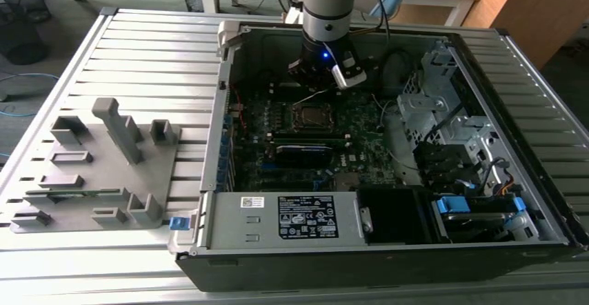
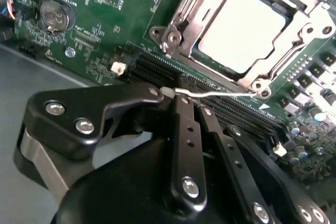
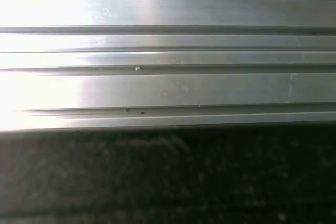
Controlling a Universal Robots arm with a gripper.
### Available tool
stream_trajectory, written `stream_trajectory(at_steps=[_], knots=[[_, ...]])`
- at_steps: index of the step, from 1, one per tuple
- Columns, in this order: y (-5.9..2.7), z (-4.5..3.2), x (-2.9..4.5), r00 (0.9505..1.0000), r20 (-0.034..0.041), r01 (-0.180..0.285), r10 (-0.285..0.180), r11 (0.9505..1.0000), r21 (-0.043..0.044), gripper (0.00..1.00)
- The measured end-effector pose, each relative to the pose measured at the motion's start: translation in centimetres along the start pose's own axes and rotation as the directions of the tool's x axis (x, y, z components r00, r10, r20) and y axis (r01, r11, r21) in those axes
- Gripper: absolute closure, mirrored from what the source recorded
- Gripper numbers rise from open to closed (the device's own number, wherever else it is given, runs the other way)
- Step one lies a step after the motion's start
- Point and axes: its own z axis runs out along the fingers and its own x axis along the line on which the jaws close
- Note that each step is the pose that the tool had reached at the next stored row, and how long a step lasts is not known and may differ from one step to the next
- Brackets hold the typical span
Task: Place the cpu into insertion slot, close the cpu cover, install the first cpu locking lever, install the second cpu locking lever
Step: 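Install the first cpu locking lever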
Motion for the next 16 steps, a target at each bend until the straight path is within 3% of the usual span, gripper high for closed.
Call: stream_trajectory(at_steps=[3,10,14,16], knots=[[0.02,-0.2,-0.01,1.0,0.0001,0.0,0.0,1.0,-0.0017,0.89],[0.22,-1.66,-0.13,1.0,0.002,-0.001,0.001,0.9999,-0.0103,0.89],[0.31,-2.29,-0.19,1.0,0.003,-0.001,0.001,0.9997,-0.0225,0.89],[0.33,-2.48,-0.2,1.0,0.0035,-0.002,0.002,0.9994,-0.0332,0.89]])
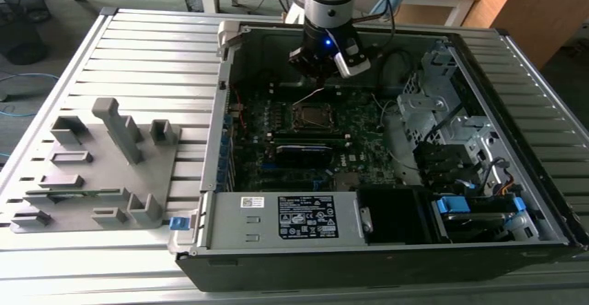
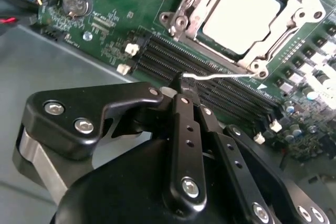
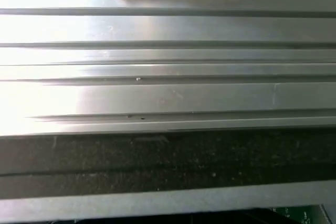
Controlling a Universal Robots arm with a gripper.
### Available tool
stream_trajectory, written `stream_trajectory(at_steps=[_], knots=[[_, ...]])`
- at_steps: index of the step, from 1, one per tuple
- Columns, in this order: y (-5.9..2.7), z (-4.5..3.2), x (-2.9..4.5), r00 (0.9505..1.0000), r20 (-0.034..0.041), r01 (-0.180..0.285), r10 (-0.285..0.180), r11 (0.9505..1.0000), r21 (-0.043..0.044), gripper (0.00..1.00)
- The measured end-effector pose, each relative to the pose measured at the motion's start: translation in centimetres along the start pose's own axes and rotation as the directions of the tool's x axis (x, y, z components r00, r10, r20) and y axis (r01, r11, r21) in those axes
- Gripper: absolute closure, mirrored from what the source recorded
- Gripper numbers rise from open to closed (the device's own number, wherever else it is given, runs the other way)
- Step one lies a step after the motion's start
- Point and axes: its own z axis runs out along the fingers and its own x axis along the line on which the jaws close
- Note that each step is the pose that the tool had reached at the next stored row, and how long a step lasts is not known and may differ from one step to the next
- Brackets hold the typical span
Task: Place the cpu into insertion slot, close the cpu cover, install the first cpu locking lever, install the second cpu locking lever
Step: 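Install the first cpu locking lever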
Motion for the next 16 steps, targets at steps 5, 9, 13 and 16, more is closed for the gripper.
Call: stream_trajectory(at_steps=[5,9,13,16], knots=[[0.02,-0.15,0.04,1.0,0.0033,-0.003,0.003,0.9992,-0.0398,0.89],[-0.04,-0.23,0.81,0.9999,0.0125,-0.001,0.001,0.9992,-0.0405,0.89],[-0.2,-0.33,1.69,0.9998,0.021,0.001,0.0,0.9992,-0.0411,0.89],[-0.49,-0.42,1.97,0.9997,0.0231,0.001,0.0,0.9992,-0.0412,0.89]])
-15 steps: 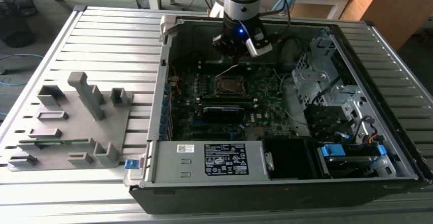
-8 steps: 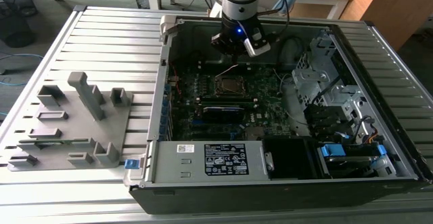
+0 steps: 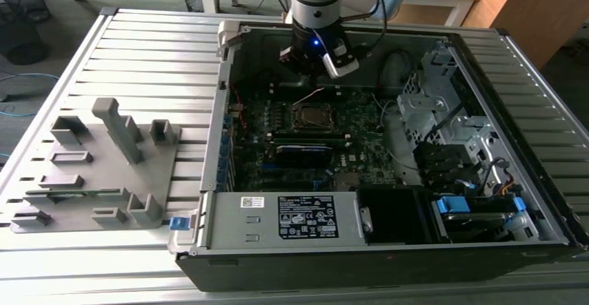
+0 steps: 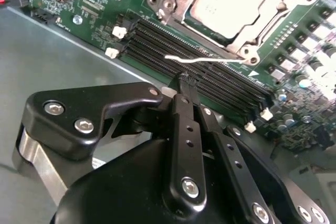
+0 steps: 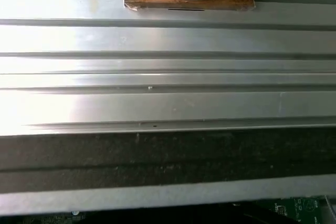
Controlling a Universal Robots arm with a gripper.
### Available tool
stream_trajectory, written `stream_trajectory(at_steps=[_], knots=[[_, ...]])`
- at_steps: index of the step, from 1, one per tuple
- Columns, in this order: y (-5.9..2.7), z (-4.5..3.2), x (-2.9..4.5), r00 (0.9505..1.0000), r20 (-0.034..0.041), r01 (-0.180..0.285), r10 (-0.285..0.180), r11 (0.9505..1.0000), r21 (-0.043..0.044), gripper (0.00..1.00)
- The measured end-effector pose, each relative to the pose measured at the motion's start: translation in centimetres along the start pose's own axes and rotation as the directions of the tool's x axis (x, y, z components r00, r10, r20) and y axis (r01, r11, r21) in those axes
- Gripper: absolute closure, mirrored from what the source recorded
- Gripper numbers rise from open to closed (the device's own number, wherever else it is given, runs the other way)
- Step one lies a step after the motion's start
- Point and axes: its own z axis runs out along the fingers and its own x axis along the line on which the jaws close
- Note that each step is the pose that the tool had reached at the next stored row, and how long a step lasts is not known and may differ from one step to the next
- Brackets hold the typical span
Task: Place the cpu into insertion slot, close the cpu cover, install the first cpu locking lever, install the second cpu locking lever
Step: 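Install the first cpu locking lever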
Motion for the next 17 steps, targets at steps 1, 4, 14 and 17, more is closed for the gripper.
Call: stream_trajectory(at_steps=[1,4,14,17], knots=[[-0.12,-0.04,0.07,1.0,0.0005,0.0,0.0,1.0,0.0,0.89],[-0.54,-0.15,0.2,1.0,0.0017,0.0,0.0,1.0,-0.0001,0.89],[-1.5,-0.29,0.16,1.0,0.0031,0.001,-0.001,1.0,-0.0004,0.89],[-1.52,-0.14,0.18,1.0,0.0056,0.001,-0.001,1.0,-0.0006,0.89]])
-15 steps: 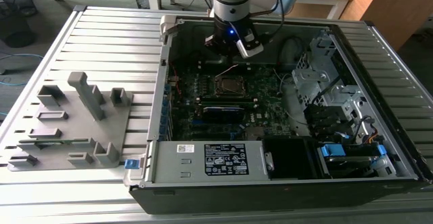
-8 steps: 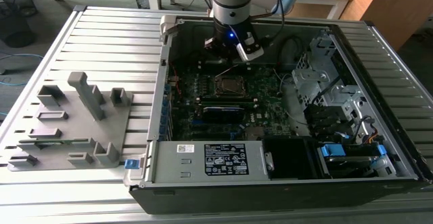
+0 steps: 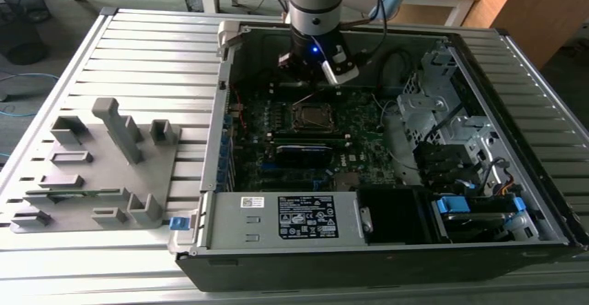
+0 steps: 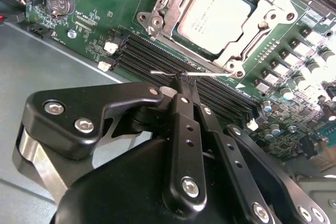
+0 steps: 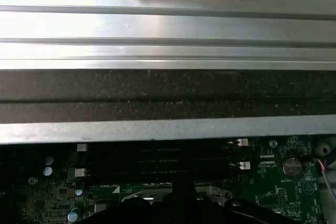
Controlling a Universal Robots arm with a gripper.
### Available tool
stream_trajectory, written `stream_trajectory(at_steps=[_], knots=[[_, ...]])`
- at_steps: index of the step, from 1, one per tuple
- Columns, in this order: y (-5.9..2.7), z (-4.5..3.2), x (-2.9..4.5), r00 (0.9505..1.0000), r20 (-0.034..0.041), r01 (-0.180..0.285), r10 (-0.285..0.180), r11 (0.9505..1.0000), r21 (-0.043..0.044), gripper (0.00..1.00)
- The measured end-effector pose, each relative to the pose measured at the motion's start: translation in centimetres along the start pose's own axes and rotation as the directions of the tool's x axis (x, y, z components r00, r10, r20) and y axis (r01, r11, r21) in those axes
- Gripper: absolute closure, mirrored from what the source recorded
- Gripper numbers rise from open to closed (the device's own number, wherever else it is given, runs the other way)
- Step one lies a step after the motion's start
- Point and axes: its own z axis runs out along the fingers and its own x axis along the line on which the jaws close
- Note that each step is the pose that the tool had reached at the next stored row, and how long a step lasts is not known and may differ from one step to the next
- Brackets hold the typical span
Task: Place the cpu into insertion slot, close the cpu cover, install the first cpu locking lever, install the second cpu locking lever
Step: 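Install the first cpu locking lever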
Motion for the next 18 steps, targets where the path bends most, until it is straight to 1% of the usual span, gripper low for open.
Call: stream_trajectory(at_steps=[5,10,18], knots=[[-0.1,0.47,0.05,1.0,0.0022,0.0,0.0,1.0,-0.0001,0.89],[-0.17,0.89,-0.12,1.0,0.0024,0.0,0.0,1.0,-0.0002,0.89],[-0.29,1.45,-0.07,1.0,0.0024,0.0,0.0,1.0,-0.0001,0.89]])
